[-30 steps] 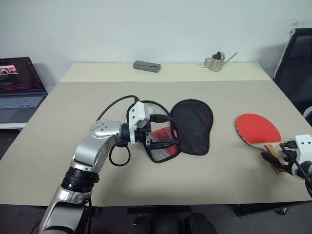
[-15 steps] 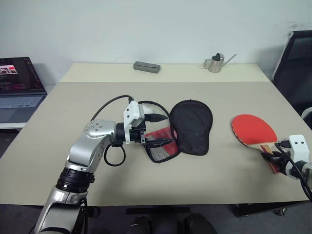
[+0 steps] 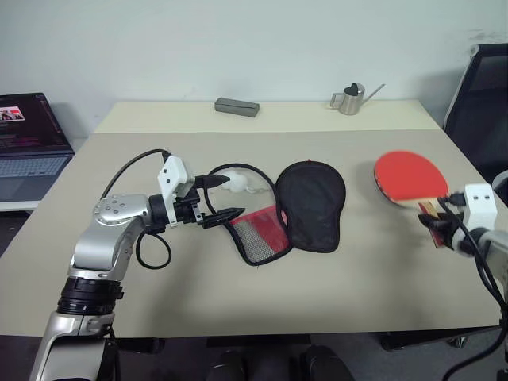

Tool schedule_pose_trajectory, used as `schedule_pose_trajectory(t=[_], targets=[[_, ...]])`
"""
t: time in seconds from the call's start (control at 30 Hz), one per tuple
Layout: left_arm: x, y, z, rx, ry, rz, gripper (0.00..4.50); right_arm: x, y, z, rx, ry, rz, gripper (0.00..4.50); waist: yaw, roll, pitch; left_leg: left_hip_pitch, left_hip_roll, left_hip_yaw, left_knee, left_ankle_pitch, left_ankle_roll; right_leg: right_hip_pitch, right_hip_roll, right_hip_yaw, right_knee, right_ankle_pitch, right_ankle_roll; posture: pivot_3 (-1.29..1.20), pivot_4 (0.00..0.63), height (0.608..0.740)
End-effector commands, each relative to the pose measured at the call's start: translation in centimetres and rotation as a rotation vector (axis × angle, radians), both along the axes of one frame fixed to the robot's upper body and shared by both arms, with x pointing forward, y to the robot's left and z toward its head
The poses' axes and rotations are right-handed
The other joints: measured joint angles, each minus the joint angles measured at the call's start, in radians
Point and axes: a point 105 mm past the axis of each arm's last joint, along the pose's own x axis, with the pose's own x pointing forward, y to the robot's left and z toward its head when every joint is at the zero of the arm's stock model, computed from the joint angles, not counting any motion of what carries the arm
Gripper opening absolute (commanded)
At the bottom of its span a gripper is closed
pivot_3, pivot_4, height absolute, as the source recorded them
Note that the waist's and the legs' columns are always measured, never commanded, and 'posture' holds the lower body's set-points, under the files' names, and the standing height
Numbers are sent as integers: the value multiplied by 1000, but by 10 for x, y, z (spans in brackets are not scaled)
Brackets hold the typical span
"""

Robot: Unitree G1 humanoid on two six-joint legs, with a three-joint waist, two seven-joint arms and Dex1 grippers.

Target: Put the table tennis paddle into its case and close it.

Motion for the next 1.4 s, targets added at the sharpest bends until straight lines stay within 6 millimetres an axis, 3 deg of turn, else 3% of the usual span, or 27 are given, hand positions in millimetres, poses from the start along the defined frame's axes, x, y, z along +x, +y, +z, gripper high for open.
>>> schedule_pose_trajectory(t=[0.03, 0.3, 0.53, 1.03, 1.4], targets=[[-2, 13, 11, -1, -51, 33, 4500, 6, 42, 39, 13, -109, 99, 1076, -2, 0, 0, -3, 0, 0, 0, 0, 0, -2, 0, 0, 0, 0, 0, 0, 150, 740], [-3, 21, 12, -4, -56, 63, 4500, 4, 139, 28, 139, -42, 234, 1076, -2, 0, 0, -9, 0, -2, 0, 0, 0, -6, 0, -2, -1, 0, -1, 0, 150, 740], [-4, 20, 12, -7, -56, 66, 4500, 13, 176, 17, 195, 3, 224, 1075, 1, 1, 0, -10, -1, -3, 1, 0, 0, -8, -1, -3, 0, 0, -1, 0, 150, 740], [-6, 15, 8, -15, -52, 55, 4500, 23, 190, -10, 152, 54, 192, 1075, -10, 1, 0, -11, 0, -1, 1, 0, 0, -12, -1, -1, 3, 0, -1, 0, 150, 740], [-6, 12, 7, -27, -51, 51, 4500, 35, 182, -21, 114, 59, 133, 1075, -10, 1, 0, -11, 0, -1, 1, 0, 0, -12, -1, -1, 3, 0, -1, 0, 150, 740]])
